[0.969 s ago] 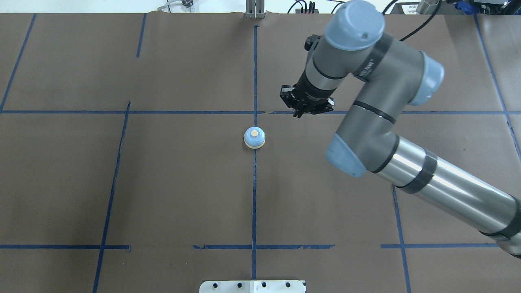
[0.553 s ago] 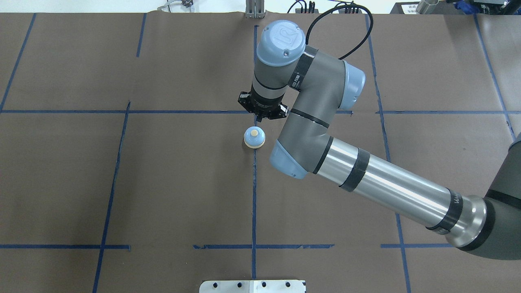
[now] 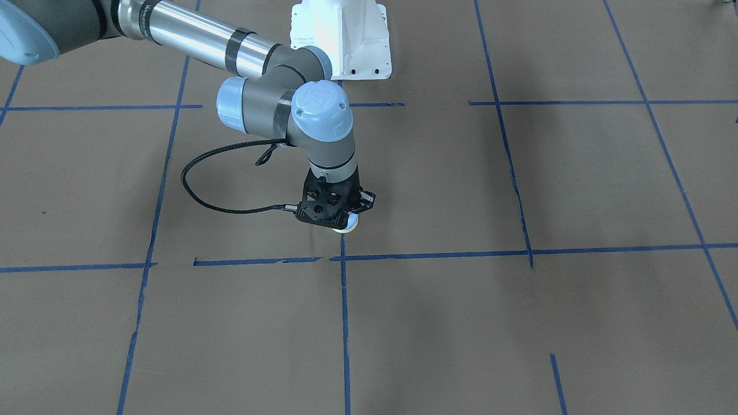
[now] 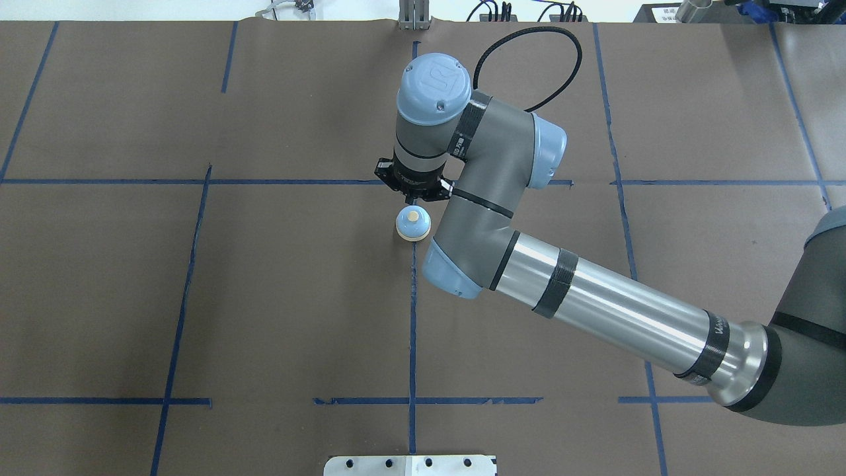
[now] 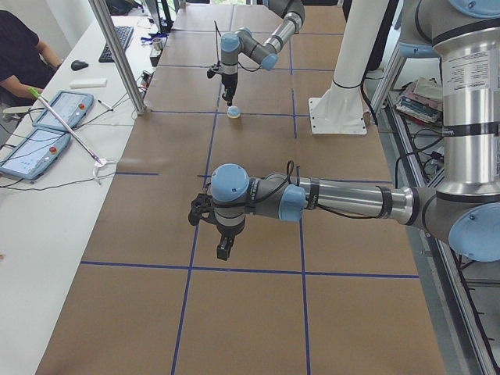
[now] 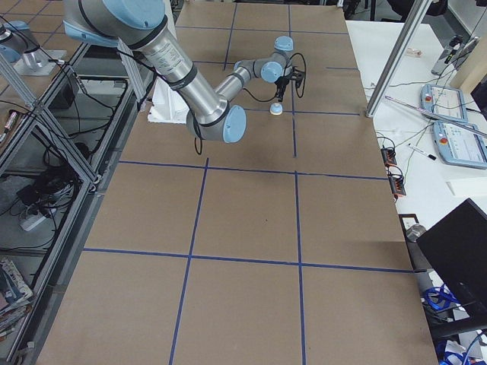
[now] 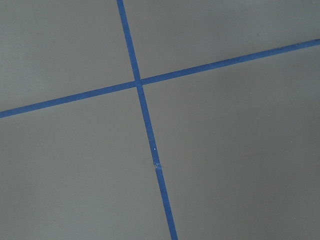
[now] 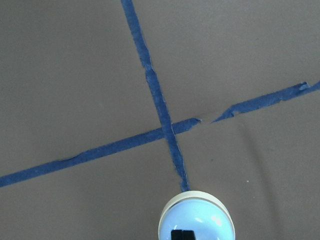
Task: Place and press bell with both arms
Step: 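Press down on the bell top with the closed right gripper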
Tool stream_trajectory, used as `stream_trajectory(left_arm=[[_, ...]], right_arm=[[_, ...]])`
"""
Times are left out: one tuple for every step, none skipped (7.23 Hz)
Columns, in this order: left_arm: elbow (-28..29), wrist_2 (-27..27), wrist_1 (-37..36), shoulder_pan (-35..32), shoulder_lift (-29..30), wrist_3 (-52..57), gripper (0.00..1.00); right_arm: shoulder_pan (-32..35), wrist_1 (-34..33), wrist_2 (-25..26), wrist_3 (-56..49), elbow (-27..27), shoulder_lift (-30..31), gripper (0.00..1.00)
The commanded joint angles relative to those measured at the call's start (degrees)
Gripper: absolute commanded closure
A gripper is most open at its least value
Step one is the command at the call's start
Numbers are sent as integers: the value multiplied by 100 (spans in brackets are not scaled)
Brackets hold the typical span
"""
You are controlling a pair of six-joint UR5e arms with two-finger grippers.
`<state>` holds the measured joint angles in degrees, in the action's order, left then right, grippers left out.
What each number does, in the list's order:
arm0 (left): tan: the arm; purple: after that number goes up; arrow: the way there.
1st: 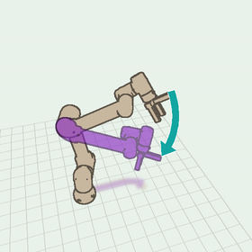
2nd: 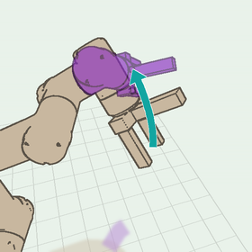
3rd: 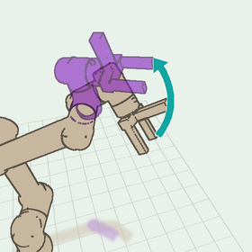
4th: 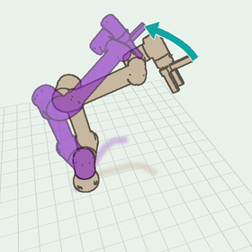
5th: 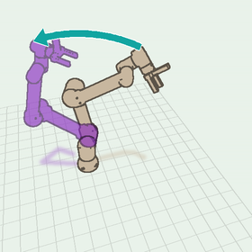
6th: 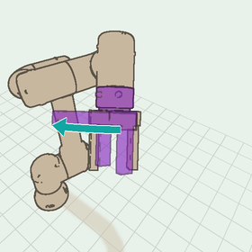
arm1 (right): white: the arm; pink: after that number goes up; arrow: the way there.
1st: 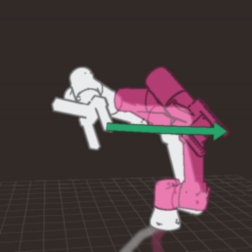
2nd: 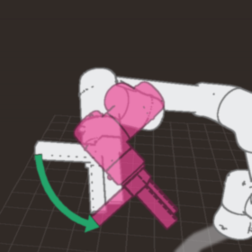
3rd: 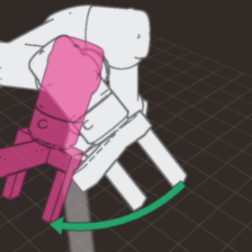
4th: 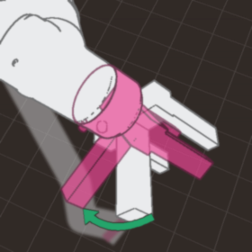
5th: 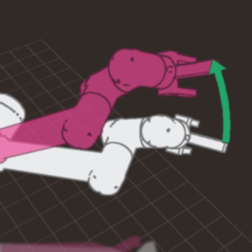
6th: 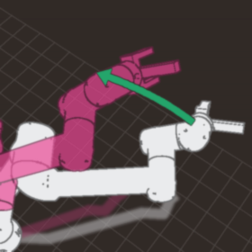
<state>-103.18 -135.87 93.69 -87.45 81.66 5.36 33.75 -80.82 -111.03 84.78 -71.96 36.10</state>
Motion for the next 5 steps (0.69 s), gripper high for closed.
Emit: stream_trajectory(left_arm=[[-1, -1, 1, 0, -1, 0, 0], [-9, -1, 1, -9, -1, 0, 0], [-9, -1, 1, 0, -1, 0, 0], [-9, -1, 1, 0, -1, 0, 0], [-9, -1, 1, 0, -1, 0, 0]], right_arm=[[-44, 13, 81, -14, 85, 2, 100], [-53, 13, 81, -14, 85, 2, 100], [-53, 4, 72, -14, 85, 2, 100], [-70, 4, 81, -14, 85, 20, 100], [-105, 4, 81, -14, 85, 37, 100]])
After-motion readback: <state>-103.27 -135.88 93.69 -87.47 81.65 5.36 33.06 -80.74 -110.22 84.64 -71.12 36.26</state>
